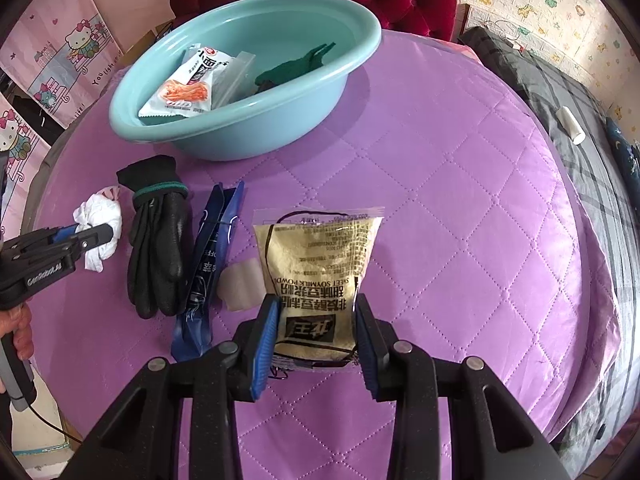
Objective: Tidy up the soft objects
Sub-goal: 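Grasp the tan sealed packet with the right gripper while the left grasps the white plastic bag, then carry tan packet and white bag into the teal basin and open both grippers, then move both open grippers back over the remaining items on the bed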
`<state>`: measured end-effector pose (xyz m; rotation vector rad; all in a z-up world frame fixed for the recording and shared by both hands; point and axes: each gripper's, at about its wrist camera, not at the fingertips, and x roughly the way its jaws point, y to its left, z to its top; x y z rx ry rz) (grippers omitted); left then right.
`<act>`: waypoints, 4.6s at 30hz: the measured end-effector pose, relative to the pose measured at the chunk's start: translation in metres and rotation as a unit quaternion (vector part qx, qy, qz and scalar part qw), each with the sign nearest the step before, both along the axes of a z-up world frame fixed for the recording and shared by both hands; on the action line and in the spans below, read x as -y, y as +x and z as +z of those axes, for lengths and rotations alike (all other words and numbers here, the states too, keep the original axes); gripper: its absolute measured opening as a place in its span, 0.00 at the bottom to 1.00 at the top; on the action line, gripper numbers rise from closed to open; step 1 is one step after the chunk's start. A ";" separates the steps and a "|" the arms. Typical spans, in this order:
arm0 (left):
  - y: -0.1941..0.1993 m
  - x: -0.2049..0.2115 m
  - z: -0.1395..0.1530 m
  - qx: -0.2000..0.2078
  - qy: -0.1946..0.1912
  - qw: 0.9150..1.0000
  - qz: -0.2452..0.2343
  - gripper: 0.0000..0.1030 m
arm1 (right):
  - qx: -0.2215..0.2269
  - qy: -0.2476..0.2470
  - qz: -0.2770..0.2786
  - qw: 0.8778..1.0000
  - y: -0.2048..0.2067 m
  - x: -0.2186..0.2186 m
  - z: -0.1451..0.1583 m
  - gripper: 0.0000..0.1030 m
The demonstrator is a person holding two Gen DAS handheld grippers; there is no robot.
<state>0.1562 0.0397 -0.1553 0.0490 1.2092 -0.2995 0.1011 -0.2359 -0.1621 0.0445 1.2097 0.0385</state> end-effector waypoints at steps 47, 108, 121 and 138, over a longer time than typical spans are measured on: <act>0.007 0.086 0.142 0.086 -0.015 0.990 -0.109 0.31 | 0.080 0.021 0.036 0.996 0.057 -0.014 0.135 0.38; 0.146 0.116 0.080 0.074 0.009 0.993 -0.089 1.00 | 0.073 0.026 -0.027 0.997 0.209 -0.004 0.078 1.00; 0.094 0.100 0.111 0.088 0.003 0.993 -0.074 1.00 | 0.084 0.022 -0.017 0.996 0.150 -0.012 0.105 1.00; 0.015 0.075 0.132 0.113 0.010 0.991 -0.069 1.00 | 0.089 0.016 0.005 0.996 0.065 -0.017 0.115 1.00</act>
